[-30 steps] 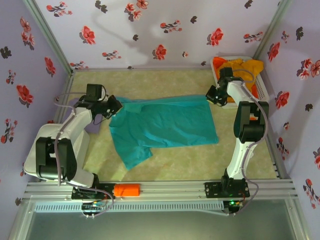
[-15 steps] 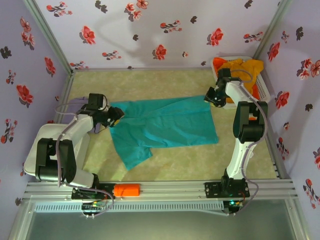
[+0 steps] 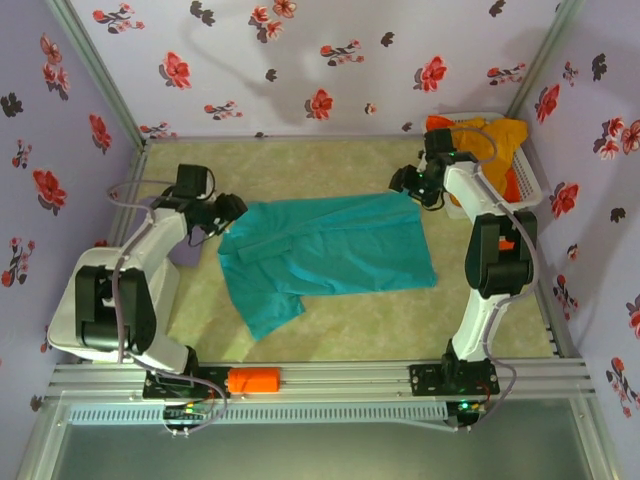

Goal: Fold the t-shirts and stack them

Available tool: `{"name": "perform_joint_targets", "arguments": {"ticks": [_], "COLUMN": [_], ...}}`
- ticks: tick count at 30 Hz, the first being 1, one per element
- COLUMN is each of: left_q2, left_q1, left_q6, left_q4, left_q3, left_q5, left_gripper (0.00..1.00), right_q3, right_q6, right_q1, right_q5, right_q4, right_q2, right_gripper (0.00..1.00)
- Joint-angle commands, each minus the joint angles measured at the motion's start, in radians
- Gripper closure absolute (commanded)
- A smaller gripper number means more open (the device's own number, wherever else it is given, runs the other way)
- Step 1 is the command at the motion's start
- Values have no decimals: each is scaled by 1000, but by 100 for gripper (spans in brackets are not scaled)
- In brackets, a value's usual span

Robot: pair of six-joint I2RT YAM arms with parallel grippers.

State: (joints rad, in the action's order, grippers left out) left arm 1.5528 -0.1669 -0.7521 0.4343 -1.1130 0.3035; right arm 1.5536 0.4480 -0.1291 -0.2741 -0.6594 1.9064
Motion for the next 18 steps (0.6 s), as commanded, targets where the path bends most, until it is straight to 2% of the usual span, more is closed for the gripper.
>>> {"name": "perform_joint_targets", "arguments": {"ticks": [1,8,18], "left_q2": [88,307,549], "left_q1": [-23,-1,53], "left_q6": [39,119,80], "left_q4": [-13,-53,-15], "left_q3": [-55,-201,-378], "left_q5": [-6,18,14], "left_gripper": [54,59,67], "right_q3": [-46,-1,54], "right_q6": [-4,28,23], "right_q1": [-28,-41,-20], "right_q5": [10,20,111], "right_q4": [75,134,61], "right_q2": [3,129,249], "right_gripper": [35,32,32]}}
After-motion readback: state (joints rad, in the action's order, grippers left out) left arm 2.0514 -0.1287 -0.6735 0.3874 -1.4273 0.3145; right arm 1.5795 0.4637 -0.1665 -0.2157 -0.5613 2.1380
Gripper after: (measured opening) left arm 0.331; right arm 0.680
